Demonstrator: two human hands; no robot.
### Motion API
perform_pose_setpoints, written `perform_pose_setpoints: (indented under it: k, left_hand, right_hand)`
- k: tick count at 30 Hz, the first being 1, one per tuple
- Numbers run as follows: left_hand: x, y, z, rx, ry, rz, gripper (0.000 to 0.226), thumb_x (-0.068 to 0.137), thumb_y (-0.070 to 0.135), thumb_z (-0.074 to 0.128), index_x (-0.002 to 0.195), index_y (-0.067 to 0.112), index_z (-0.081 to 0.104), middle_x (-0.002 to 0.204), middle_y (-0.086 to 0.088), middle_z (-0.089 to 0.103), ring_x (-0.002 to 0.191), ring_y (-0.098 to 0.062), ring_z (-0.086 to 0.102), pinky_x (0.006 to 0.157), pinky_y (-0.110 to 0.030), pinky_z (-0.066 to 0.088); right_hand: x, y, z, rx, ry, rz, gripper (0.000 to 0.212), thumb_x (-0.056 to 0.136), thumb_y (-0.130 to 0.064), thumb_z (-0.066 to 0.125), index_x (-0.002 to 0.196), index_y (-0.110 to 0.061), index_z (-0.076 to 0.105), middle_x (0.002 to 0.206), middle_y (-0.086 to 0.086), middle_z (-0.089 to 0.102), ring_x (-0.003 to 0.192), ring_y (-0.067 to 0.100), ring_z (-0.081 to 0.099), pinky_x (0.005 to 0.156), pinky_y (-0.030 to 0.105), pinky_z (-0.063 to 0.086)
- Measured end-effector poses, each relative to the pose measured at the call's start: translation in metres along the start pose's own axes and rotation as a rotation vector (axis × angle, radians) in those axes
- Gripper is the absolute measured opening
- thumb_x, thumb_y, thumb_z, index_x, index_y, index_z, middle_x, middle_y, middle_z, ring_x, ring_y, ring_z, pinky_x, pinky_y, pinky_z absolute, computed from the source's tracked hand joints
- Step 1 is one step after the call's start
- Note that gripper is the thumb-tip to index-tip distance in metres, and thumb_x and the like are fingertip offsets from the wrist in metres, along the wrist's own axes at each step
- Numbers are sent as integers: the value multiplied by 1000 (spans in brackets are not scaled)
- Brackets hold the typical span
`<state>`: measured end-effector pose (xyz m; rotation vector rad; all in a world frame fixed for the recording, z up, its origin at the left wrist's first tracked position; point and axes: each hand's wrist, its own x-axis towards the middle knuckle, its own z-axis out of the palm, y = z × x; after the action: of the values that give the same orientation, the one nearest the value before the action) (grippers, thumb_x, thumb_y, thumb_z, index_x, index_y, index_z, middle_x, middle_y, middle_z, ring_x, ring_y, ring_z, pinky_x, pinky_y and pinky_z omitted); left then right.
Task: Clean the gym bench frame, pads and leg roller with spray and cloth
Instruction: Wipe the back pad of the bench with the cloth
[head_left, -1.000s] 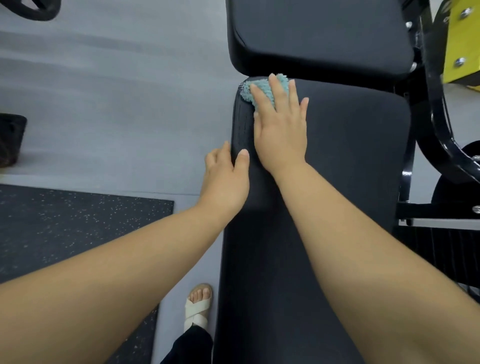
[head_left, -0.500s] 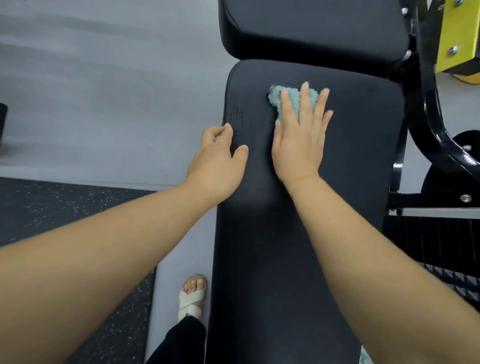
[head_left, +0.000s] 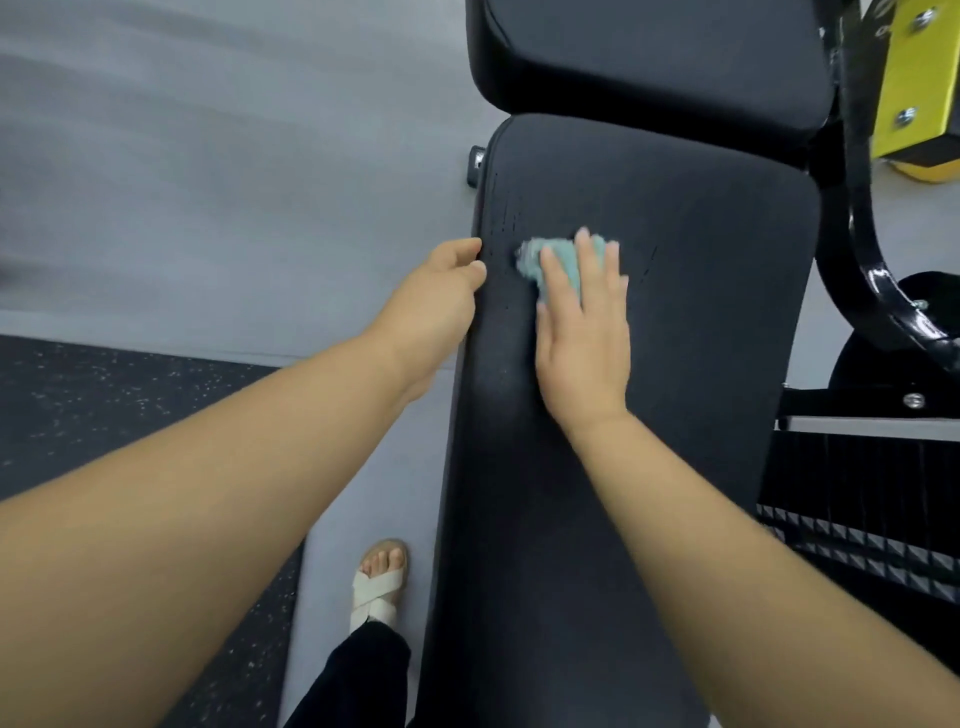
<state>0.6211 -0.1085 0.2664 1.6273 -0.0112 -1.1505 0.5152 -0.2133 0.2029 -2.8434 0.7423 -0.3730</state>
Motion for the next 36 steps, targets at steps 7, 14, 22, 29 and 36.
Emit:
perform_pose_setpoints:
  k: [7, 14, 22, 29, 36]
  left_hand:
    - [-9, -6, -2, -403, 110, -87, 25, 101, 27, 37, 118, 15, 51, 117, 0, 55, 108, -14, 57, 94, -30, 49]
    - [-26, -30, 10, -43, 226, -84, 17, 99, 31, 35, 100, 23, 50, 112, 4, 51, 107, -16, 51, 99, -36, 43]
    - [-28, -17, 38, 450, 191, 265, 39, 98, 30, 37, 136, 24, 41, 141, 7, 29, 132, -12, 27, 110, -25, 23]
    - [-9, 3, 60, 789, 165, 342, 48, 99, 35, 31, 145, 20, 30, 156, 3, 12, 143, -15, 7, 113, -29, 12]
    - [-3, 8, 51, 944, 51, 199, 53, 101, 40, 22, 150, 21, 17, 158, 14, 2, 145, -7, 0, 115, -29, 8]
  right_hand:
    - [59, -49, 16, 2, 63, 1, 44, 90, -17, 46, 133, -14, 52, 147, 14, 38, 138, 42, 26, 112, 49, 19]
    - [-6, 0, 5, -76, -56, -393, 43, 87, -9, 53, 130, -16, 55, 140, 15, 48, 130, 42, 39, 107, 52, 28]
    - [34, 34, -15, -39, 90, 397, 52, 97, -37, 31, 145, -16, 35, 155, 13, 20, 143, 40, 11, 114, 52, 13]
    - [7, 63, -15, -127, -2, -239, 44, 91, -30, 42, 130, -17, 55, 140, 11, 49, 130, 45, 39, 102, 58, 33]
    - [58, 82, -32, 58, 106, 501, 51, 94, -37, 40, 140, -18, 44, 156, 8, 22, 144, 36, 9, 116, 48, 10]
